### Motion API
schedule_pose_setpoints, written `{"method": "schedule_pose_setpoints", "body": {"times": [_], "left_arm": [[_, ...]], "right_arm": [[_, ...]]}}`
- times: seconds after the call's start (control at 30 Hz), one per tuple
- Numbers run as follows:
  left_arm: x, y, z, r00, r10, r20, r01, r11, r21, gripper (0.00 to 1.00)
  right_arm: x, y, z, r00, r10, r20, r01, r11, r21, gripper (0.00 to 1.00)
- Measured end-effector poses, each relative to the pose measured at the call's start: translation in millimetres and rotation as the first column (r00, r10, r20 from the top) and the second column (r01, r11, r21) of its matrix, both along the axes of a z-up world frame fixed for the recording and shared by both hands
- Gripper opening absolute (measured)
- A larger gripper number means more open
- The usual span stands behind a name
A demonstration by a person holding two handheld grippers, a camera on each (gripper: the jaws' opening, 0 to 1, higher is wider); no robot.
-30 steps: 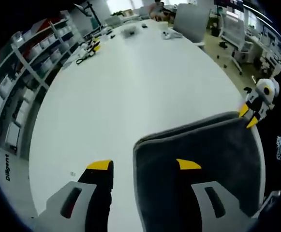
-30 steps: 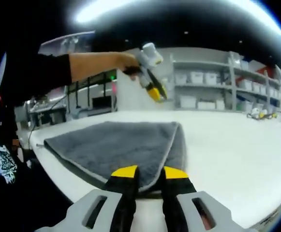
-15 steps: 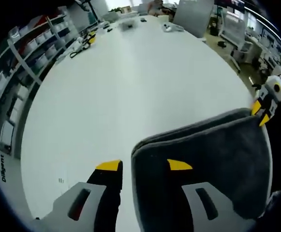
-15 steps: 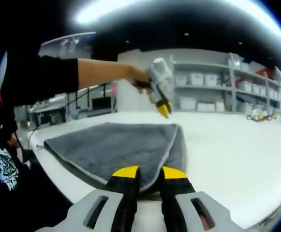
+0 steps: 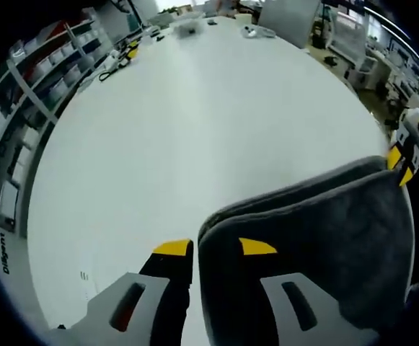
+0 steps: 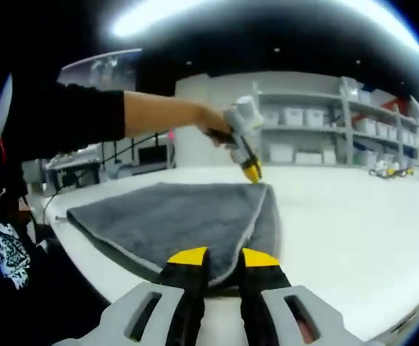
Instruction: Open the folded towel by lifting each exposed corner and separating the folded layers until the towel lies flat within the target outline without major curled edges
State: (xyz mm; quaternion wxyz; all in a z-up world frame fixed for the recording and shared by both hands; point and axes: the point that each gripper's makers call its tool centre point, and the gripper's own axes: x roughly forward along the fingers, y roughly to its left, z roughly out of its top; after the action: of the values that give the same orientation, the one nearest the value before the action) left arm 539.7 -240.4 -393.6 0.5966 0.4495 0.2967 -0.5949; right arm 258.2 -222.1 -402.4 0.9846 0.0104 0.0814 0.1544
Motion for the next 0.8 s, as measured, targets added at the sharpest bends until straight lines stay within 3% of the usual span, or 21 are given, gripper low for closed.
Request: {"method": "schedule_pose_setpoints", "body": {"times": [0.23, 0.33, 0.4, 0.8], "left_arm": [[-4.4, -1.5, -6.3, 1.000, -0.011, -0.009, 0.011, 1.000, -0.012, 0.16], [-1.3, -2.5, -9.0, 1.000, -0.019, 0.022, 0.019, 1.000, -0.006, 0.11], [1.0, -3.2, -6.8, 0.999, -0.022, 0.033, 0.022, 1.000, -0.007, 0.04], [1.4, 1.7, 3.1, 0.998, -0.028, 0.051, 0.030, 0.999, -0.029, 0.01]], "right_arm": [[-0.9, 0.2, -0.5, 1.000, -0.002, 0.000, 0.002, 1.000, -0.010, 0.10], [-1.0, 0.7, -0.1, 1.000, -0.001, 0.001, 0.001, 1.000, -0.012, 0.08], [-1.3, 1.2, -0.2, 1.000, 0.000, 0.002, 0.000, 1.000, -0.013, 0.06], [-1.7, 3.3, 4.0, 1.000, -0.003, 0.020, 0.004, 1.000, -0.010, 0.00]]}}
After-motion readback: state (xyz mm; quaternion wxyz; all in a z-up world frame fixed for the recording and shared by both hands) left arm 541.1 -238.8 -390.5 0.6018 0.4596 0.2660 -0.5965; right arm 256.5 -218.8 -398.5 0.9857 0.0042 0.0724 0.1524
